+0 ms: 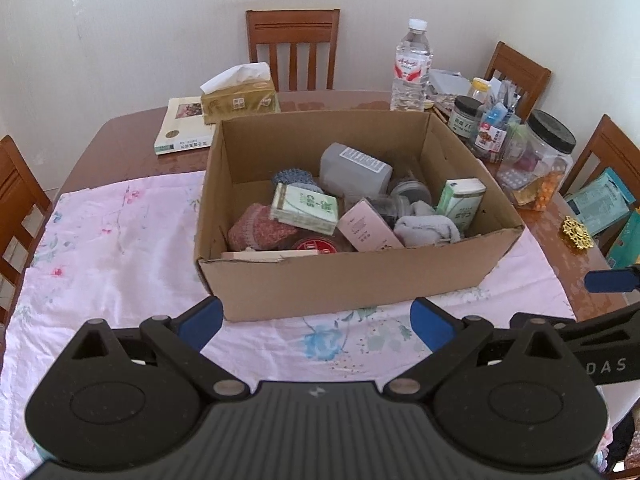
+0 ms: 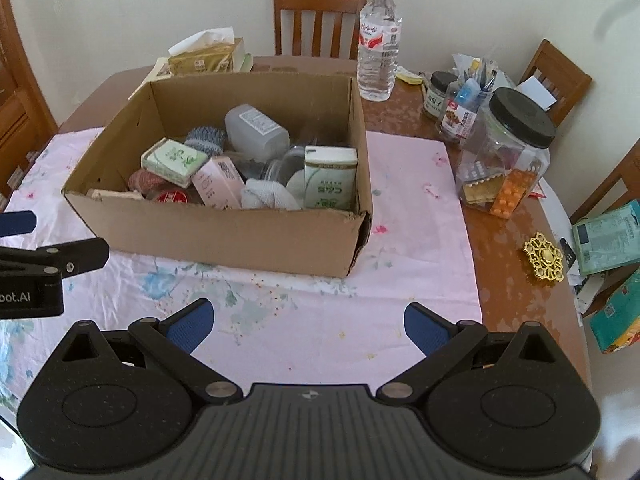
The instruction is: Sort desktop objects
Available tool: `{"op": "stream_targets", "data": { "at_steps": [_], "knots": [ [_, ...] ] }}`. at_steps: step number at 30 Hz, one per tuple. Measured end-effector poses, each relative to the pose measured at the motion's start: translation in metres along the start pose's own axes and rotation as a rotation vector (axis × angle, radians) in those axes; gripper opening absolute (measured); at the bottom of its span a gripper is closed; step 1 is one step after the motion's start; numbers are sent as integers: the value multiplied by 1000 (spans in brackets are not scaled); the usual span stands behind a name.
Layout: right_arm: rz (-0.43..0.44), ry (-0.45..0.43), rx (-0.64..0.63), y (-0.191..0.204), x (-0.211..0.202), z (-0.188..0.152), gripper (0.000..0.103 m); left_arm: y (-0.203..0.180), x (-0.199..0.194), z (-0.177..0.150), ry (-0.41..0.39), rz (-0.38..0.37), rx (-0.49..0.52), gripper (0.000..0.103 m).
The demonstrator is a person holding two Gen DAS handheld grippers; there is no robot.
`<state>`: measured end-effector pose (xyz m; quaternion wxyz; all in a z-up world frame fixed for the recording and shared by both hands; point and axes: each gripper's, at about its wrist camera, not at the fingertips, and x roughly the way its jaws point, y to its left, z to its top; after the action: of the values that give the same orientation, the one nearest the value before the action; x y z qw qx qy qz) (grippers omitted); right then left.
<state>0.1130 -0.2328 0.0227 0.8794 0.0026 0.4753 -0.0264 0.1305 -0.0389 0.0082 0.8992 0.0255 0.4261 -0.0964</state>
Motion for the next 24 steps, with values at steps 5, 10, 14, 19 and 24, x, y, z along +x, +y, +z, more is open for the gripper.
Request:
{"op": "stream_targets", "data": {
  "at_steps": [5,10,14,19,24],
  "knots": [
    [-15,-4,-4,6,-4,4,103,8,2,2,20,-18,-36,100],
    [-20,-8,-13,10,-7,6,103,10,0,2,29,-33,-39,100],
    [-22,-14,-17,12,-10,6,103,9,-3,1,29,-28,-34,100],
    [-23,-18,-20,13,-13,5,103,10,-8,0,24,-24,-38,100],
    [-23,-23,-27,14,-17,4,103,10,-12,-2,25,-13,-44,100]
  ]
}}
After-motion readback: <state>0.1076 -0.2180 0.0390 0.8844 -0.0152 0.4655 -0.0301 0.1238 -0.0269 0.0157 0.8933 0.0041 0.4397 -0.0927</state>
